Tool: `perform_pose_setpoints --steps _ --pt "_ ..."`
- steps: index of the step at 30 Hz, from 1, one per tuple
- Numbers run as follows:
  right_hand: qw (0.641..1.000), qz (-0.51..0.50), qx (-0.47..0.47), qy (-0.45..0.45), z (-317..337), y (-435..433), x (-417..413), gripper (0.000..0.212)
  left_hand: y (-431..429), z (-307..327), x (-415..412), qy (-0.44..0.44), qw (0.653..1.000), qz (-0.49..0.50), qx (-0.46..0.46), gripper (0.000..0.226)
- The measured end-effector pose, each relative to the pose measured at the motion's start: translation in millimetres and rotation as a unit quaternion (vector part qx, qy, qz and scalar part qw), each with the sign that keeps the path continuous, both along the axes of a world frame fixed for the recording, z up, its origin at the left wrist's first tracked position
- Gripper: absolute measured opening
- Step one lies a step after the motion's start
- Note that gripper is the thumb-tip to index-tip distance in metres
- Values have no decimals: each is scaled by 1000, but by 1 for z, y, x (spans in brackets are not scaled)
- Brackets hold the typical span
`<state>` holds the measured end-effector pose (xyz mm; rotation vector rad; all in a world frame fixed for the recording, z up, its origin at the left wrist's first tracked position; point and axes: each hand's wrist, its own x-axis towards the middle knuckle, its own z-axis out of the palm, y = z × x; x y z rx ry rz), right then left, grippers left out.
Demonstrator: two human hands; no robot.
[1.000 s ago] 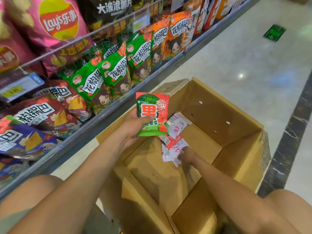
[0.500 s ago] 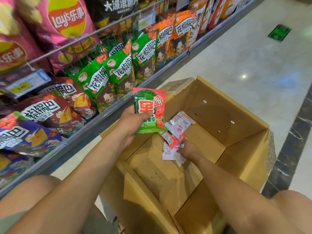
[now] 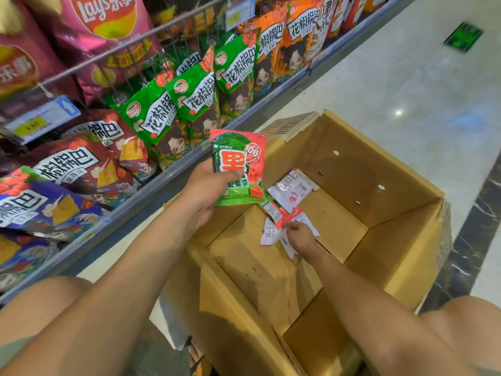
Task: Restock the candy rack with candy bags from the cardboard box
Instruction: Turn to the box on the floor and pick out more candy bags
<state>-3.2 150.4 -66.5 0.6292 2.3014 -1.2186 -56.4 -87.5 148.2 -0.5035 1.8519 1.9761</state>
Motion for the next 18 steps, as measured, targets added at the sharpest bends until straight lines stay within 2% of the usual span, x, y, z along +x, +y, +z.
perform_pose_setpoints --steps 4,7,9,12,15,18 --pt "995 70 45 63 10 4 -6 36 3 1 -5 0 1000 2 6 23" --pt "980 127 107 112 23 12 -11 26 5 2 -8 2 1000 5 15 24" --pt "974 137 114 141 40 17 -18 18 7 5 -10 -3 1000 5 27 24" --pt "967 132 78 202 68 29 -28 2 8 7 -14 -9 999 7 46 20" --pt "973 82 3 215 113 37 -29 6 11 10 -18 -8 998 24 62 14" --pt "963 55 -32 263 164 43 -26 13 17 12 -22 -9 996 30 86 18"
